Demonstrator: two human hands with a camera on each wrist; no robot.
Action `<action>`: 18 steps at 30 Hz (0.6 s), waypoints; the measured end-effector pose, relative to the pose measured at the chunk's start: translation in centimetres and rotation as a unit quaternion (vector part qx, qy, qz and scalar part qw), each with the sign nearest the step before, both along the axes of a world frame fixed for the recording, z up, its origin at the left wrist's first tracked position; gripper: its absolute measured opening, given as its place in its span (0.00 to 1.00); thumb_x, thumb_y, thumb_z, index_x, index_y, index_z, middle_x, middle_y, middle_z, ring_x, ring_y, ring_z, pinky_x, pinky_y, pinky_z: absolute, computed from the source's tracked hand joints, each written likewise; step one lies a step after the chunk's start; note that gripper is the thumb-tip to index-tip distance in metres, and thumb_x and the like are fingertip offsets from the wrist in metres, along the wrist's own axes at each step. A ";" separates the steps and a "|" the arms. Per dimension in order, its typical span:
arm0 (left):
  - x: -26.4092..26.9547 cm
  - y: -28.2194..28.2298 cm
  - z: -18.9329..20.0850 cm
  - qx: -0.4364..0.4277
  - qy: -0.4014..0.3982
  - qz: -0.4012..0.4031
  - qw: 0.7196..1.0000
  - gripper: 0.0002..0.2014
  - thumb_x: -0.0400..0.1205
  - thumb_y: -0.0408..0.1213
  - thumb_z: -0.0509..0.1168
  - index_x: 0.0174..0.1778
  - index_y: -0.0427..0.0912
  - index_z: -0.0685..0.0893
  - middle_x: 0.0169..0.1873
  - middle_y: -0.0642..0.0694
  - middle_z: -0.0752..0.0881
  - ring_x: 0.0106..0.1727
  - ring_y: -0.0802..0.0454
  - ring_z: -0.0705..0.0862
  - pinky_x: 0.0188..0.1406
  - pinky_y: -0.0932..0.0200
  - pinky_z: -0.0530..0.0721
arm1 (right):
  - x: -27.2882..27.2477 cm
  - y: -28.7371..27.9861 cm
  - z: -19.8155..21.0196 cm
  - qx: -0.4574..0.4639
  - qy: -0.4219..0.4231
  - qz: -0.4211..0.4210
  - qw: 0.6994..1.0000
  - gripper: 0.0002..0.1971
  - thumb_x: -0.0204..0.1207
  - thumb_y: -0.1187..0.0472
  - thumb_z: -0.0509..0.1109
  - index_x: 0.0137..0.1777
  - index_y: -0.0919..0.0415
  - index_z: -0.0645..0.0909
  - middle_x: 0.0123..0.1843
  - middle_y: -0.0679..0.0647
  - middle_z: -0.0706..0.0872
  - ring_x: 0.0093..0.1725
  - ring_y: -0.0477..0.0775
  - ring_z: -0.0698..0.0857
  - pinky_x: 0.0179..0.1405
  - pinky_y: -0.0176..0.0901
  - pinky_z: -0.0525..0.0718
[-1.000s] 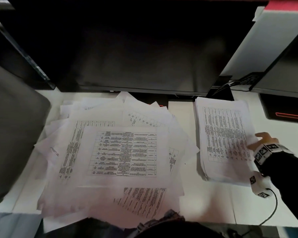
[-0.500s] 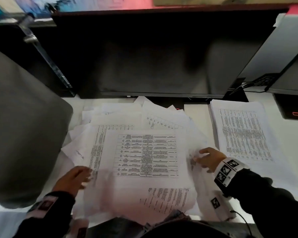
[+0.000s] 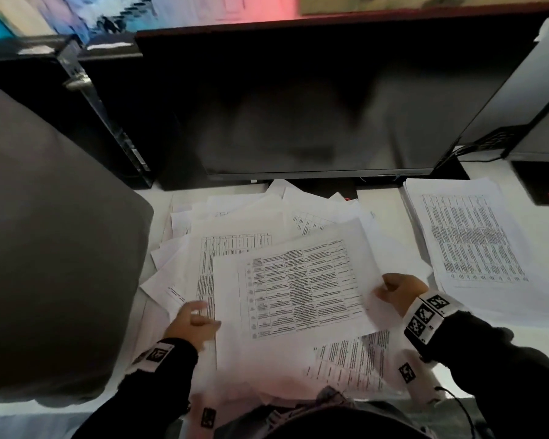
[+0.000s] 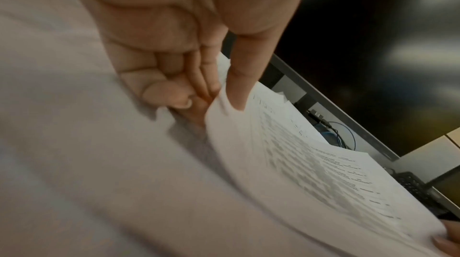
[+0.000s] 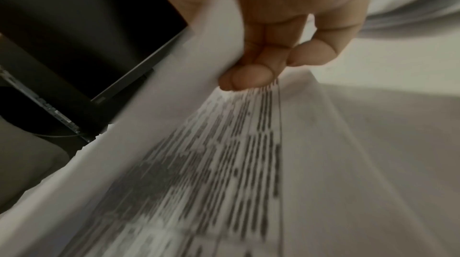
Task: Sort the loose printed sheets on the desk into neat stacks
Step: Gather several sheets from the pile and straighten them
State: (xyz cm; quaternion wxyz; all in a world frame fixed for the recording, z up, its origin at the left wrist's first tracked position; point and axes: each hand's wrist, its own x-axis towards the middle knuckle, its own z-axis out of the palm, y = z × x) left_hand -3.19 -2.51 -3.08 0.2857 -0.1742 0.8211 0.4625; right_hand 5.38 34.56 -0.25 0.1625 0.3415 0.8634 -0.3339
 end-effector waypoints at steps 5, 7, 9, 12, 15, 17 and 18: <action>-2.6 -1.0 2.9 -0.034 0.197 -0.041 0.979 0.27 0.70 0.36 0.76 0.61 0.58 0.75 0.64 0.48 0.75 0.66 0.48 0.75 0.66 0.49 0.75 | -1.7 -1.7 2.2 -0.018 0.033 0.049 0.998 0.17 0.74 0.65 0.69 0.26 0.51 0.72 0.26 0.46 0.74 0.34 0.49 0.74 0.30 0.31 0.67; -3.0 -0.2 4.7 -0.028 0.190 -0.094 0.977 0.29 0.70 0.42 0.75 0.67 0.60 0.73 0.65 0.57 0.72 0.69 0.56 0.70 0.73 0.52 0.69 | -2.3 -2.8 2.8 -0.040 0.042 0.074 0.996 0.12 0.74 0.65 0.69 0.31 0.51 0.77 0.32 0.50 0.79 0.37 0.50 0.76 0.35 0.33 0.71; -3.0 0.9 6.0 -0.017 0.139 -0.147 0.979 0.30 0.71 0.45 0.75 0.68 0.59 0.74 0.62 0.59 0.75 0.66 0.58 0.73 0.70 0.56 0.70 | -2.8 -3.9 3.1 -0.057 0.055 0.093 0.992 0.07 0.75 0.64 0.70 0.37 0.53 0.81 0.36 0.51 0.83 0.39 0.49 0.78 0.44 0.36 0.72; -2.6 2.1 6.8 -0.066 0.069 -0.203 0.975 0.25 0.75 0.46 0.70 0.69 0.50 0.76 0.59 0.48 0.82 0.55 0.52 0.79 0.57 0.58 0.78 | -3.2 -5.3 3.4 -0.086 0.087 0.095 0.988 0.14 0.74 0.61 0.71 0.31 0.43 0.77 0.25 0.41 0.79 0.32 0.41 0.75 0.37 0.33 0.71; -3.4 1.5 6.7 -0.131 0.055 -0.204 0.969 0.24 0.79 0.46 0.66 0.70 0.42 0.75 0.67 0.42 0.79 0.60 0.43 0.79 0.54 0.58 0.79 | -3.1 -5.1 3.2 -0.083 0.074 0.058 0.992 0.03 0.73 0.50 0.72 0.40 0.46 0.81 0.32 0.42 0.83 0.33 0.42 0.80 0.39 0.33 0.78; -4.4 0.0 6.1 -0.154 0.048 -0.171 0.972 0.23 0.78 0.47 0.67 0.67 0.40 0.78 0.65 0.40 0.81 0.62 0.41 0.80 0.58 0.57 0.76 | -2.7 -3.8 2.2 -0.067 0.018 0.005 0.998 0.11 0.71 0.48 0.73 0.49 0.52 0.82 0.38 0.50 0.87 0.37 0.50 0.85 0.46 0.45 0.84; -5.0 -1.0 5.6 -0.156 0.041 -0.144 0.976 0.23 0.77 0.48 0.68 0.65 0.39 0.80 0.64 0.39 0.82 0.61 0.41 0.80 0.59 0.57 0.76 | -2.4 -3.2 2.0 -0.048 -0.016 -0.019 0.999 0.14 0.70 0.49 0.73 0.53 0.53 0.81 0.43 0.51 0.87 0.41 0.52 0.85 0.50 0.46 0.85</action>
